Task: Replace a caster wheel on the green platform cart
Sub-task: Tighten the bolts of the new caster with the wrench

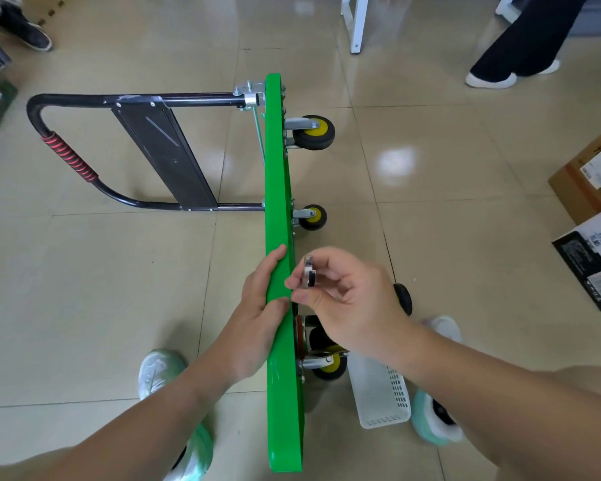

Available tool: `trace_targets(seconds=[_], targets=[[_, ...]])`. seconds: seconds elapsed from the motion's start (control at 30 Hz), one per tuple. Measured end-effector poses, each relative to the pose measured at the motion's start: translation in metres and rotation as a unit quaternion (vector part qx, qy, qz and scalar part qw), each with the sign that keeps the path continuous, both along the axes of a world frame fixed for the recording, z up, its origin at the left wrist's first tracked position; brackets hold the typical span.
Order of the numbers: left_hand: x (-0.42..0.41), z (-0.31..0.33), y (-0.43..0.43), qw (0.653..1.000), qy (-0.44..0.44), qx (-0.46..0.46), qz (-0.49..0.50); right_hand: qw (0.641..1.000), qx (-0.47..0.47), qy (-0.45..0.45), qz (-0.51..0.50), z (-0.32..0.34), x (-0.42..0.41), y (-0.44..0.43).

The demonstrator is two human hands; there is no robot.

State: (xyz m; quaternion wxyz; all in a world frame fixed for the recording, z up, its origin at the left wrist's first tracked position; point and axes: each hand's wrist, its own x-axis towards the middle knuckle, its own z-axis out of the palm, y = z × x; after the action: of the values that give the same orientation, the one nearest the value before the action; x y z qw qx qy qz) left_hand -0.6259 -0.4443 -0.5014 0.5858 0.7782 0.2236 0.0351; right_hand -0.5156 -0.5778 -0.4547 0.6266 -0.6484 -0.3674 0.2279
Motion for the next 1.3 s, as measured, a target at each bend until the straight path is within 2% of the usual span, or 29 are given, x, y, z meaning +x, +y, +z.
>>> trace_targets(seconds=[0.27,0.4,0.6,0.87,1.07,1.3], targets=[[0.0,-0.003,0.001,1.0,-0.015,-0.011,0.004,1.0,0.015,-0.003,-0.022,0.0,-0.002,0.008],[0.0,0.0,-0.001,1.0,-0.012,-0.001,0.004,0.998,0.008,0.044,-0.044,0.003,0.004,0.012],[-0.001,-0.002,-0.002,1.0,-0.018,-0.008,0.001,0.992,-0.049,0.103,-0.052,0.014,0.02,0.026],[-0.004,-0.005,0.001,1.0,-0.027,-0.015,-0.005,0.983,-0.109,0.136,-0.063,0.014,0.031,0.048],[-0.005,-0.005,0.0,0.999,-0.031,-0.014,-0.004,0.984,-0.092,0.144,-0.052,0.014,0.037,0.044],[-0.003,-0.005,-0.002,1.0,-0.026,-0.015,-0.004,0.988,-0.11,0.085,-0.061,0.012,0.044,0.043]])
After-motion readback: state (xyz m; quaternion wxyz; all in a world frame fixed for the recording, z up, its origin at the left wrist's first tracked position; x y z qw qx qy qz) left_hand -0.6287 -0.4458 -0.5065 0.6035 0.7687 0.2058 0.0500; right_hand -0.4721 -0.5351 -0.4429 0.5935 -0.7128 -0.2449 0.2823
